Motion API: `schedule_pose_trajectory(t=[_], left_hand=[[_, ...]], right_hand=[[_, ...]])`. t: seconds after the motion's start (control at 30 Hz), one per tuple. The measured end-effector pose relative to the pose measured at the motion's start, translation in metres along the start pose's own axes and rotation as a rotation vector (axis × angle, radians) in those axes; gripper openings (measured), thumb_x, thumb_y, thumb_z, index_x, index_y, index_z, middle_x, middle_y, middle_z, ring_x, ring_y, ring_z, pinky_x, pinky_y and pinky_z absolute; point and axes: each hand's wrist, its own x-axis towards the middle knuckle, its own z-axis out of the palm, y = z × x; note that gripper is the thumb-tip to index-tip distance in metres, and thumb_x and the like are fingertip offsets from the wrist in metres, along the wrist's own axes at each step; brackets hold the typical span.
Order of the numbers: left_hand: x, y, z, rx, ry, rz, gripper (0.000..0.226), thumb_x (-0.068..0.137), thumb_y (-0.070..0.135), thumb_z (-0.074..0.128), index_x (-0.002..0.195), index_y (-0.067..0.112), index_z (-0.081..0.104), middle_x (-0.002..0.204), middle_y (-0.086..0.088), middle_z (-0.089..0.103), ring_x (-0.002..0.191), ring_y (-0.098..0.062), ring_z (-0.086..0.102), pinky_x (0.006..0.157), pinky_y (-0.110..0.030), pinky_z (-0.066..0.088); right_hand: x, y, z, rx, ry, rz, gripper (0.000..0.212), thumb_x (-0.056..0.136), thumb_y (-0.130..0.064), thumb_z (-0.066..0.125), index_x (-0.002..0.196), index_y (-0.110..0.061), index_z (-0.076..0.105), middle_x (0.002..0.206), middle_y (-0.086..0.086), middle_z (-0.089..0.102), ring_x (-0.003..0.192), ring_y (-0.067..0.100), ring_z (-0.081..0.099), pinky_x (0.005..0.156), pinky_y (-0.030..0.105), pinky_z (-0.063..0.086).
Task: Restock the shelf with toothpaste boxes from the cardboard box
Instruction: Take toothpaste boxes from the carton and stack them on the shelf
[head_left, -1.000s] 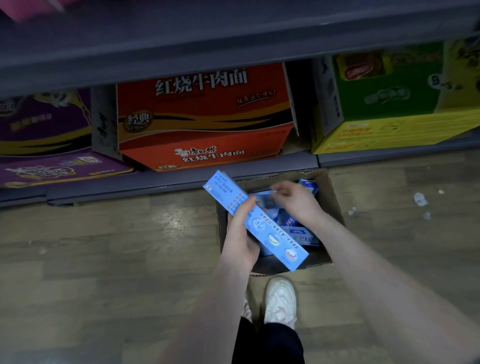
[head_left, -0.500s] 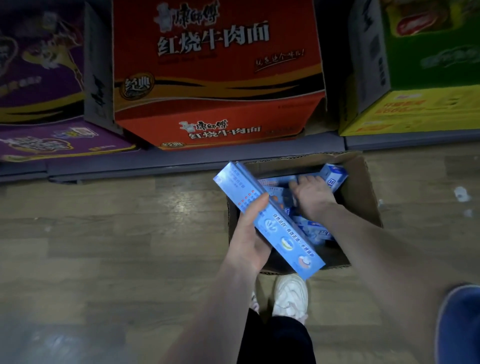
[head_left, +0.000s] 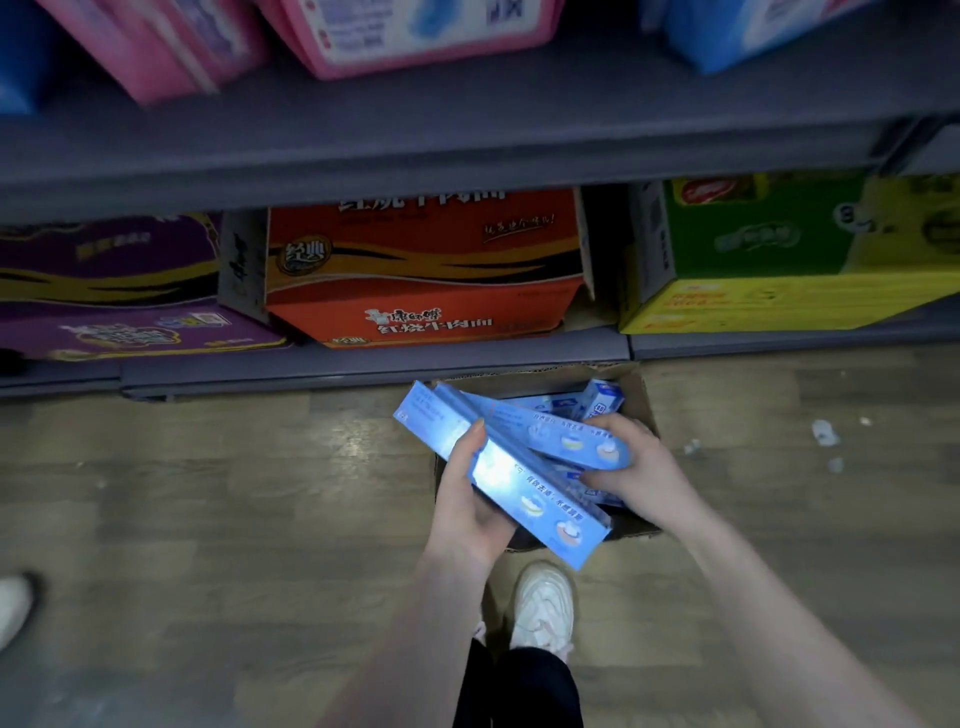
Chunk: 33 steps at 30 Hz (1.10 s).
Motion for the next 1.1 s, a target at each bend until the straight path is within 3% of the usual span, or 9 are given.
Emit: schedule_pose_trajectory(t=[0.1,0.27,0.47,0.53,0.6,0.77,0.9,1.0,1.1], left_hand=[[-0.022,0.01,0.013,0.034,-0.005,0.036,0.057,0.073,0.038,0.067,0.123,0.012,0.056,0.113,-0.015,0.067,0.1,-0.03,0.065,0.087,-0.044,0.048],[-0.071,0.021,0.032,0.008,-0.012,0.062,0.048,0.07,0.038,0.063,0.112,0.014,0.061,0.102,-0.012,0.071,0.087,-0.026,0.069,0.076,-0.041,0.05],[-0.151,0.025,0.068,-0.143,-0.04,0.095,0.039,0.066,0.03,0.07,0.101,0.016,0.064,0.086,-0.009,0.073,0.073,-0.024,0.07,0.062,-0.036,0.055],[-0.184,0.026,0.086,-0.218,-0.064,0.113,0.043,0.049,0.034,0.081,0.086,0.015,0.071,0.079,-0.01,0.073,0.066,-0.024,0.07,0.053,-0.035,0.055],[-0.215,0.03,0.1,-0.268,-0.105,0.106,0.06,0.018,0.034,0.092,0.073,0.015,0.077,0.082,-0.012,0.072,0.068,-0.027,0.071,0.056,-0.038,0.056],[-0.286,0.049,0.13,-0.309,-0.222,0.088,0.069,0.004,0.024,0.093,0.07,0.008,0.077,0.083,-0.017,0.071,0.068,-0.032,0.07,0.057,-0.047,0.056],[-0.334,0.068,0.155,-0.317,-0.331,0.1,0.077,0.005,0.022,0.093,0.078,0.007,0.077,0.095,-0.018,0.071,0.076,-0.035,0.07,0.067,-0.055,0.054],[-0.365,0.083,0.179,-0.306,-0.408,0.212,0.075,0.001,0.023,0.092,0.072,0.009,0.077,0.088,-0.015,0.072,0.071,-0.032,0.071,0.059,-0.051,0.056],[-0.395,0.098,0.204,-0.267,-0.512,0.303,0.071,0.001,0.026,0.092,0.068,0.01,0.077,0.081,-0.013,0.073,0.067,-0.03,0.071,0.054,-0.046,0.057]], right_hand=[[-0.02,-0.016,-0.008,0.046,-0.01,-0.035,0.051,0.063,0.007,0.07,0.094,-0.031,0.056,0.109,0.01,0.057,0.093,0.016,0.056,0.071,0.014,0.039],[-0.058,-0.051,-0.026,0.101,-0.031,-0.119,0.058,0.063,0.009,0.066,0.1,-0.035,0.056,0.112,0.008,0.059,0.101,0.016,0.056,0.083,0.021,0.039],[-0.124,-0.111,-0.065,0.138,0.041,-0.285,0.07,0.067,0.019,0.066,0.101,-0.042,0.063,0.109,-0.005,0.052,0.096,-0.013,0.052,0.078,0.0,0.036],[-0.147,-0.129,-0.077,0.157,0.078,-0.342,0.077,0.066,0.017,0.071,0.1,-0.053,0.062,0.111,-0.007,0.052,0.102,-0.01,0.052,0.083,0.0,0.036],[-0.171,-0.147,-0.089,0.148,0.109,-0.391,0.081,0.065,0.013,0.075,0.101,-0.057,0.059,0.113,-0.007,0.052,0.107,-0.007,0.051,0.086,0.002,0.036],[-0.231,-0.198,-0.122,0.176,0.122,-0.492,0.059,0.062,-0.012,0.071,0.104,-0.051,0.059,0.112,-0.02,0.053,0.112,-0.001,0.051,0.091,0.01,0.039],[-0.272,-0.243,-0.149,0.312,0.114,-0.588,0.037,0.065,-0.034,0.068,0.101,-0.04,0.064,0.113,-0.011,0.057,0.111,0.007,0.053,0.085,0.011,0.043],[-0.293,-0.275,-0.165,0.332,0.168,-0.687,0.03,0.071,-0.024,0.067,0.095,-0.042,0.068,0.109,-0.014,0.06,0.108,0.007,0.055,0.085,0.014,0.044],[-0.312,-0.309,-0.178,0.315,0.192,-0.756,0.034,0.066,-0.037,0.07,0.098,-0.046,0.065,0.109,-0.016,0.062,0.105,0.006,0.059,0.082,0.015,0.048]])
